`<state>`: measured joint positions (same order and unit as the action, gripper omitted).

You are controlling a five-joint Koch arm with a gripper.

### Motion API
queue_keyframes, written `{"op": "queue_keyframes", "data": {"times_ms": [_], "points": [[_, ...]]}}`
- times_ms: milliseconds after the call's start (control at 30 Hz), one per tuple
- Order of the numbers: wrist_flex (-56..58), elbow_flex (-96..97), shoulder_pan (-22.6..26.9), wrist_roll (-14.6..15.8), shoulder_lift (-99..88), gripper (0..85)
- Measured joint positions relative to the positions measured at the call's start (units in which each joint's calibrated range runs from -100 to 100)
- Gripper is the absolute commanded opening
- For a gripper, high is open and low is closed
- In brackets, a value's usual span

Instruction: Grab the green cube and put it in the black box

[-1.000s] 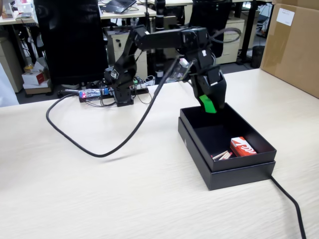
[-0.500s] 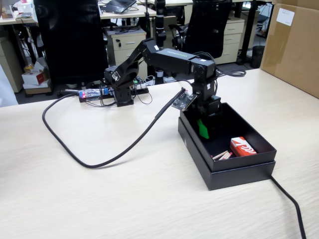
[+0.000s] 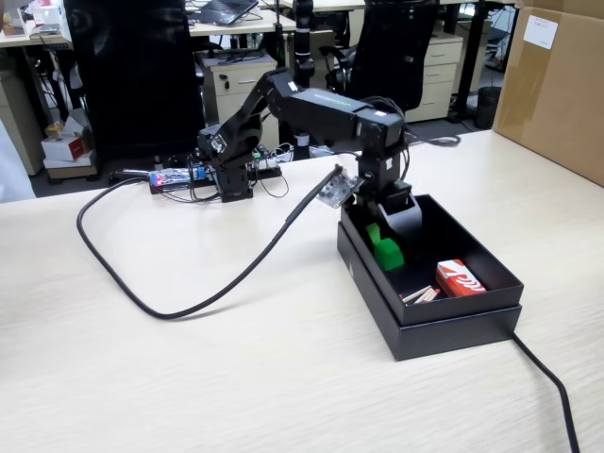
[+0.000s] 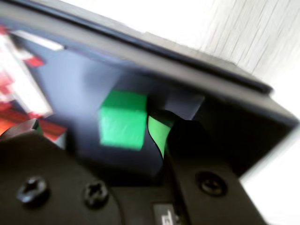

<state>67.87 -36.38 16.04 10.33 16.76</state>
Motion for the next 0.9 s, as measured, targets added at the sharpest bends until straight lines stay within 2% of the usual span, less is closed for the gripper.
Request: {"op": "queue_keyframes", "data": {"times_ms": [267,433,667,800,900], "points": [[-0.2,1.6,-2.6,0.9,-27.1,45.5],[-7.1,25.9,-6.3,0.8,-51.0,45.5],[-20.4,58.9,-12.1,-4.3,-83.8,45.5],[-24.7,72.7,-13.3,-7.7,-98.4,45.7],[-28.1,82.0,-13.4,-9.0,-108.6,46.9]]}}
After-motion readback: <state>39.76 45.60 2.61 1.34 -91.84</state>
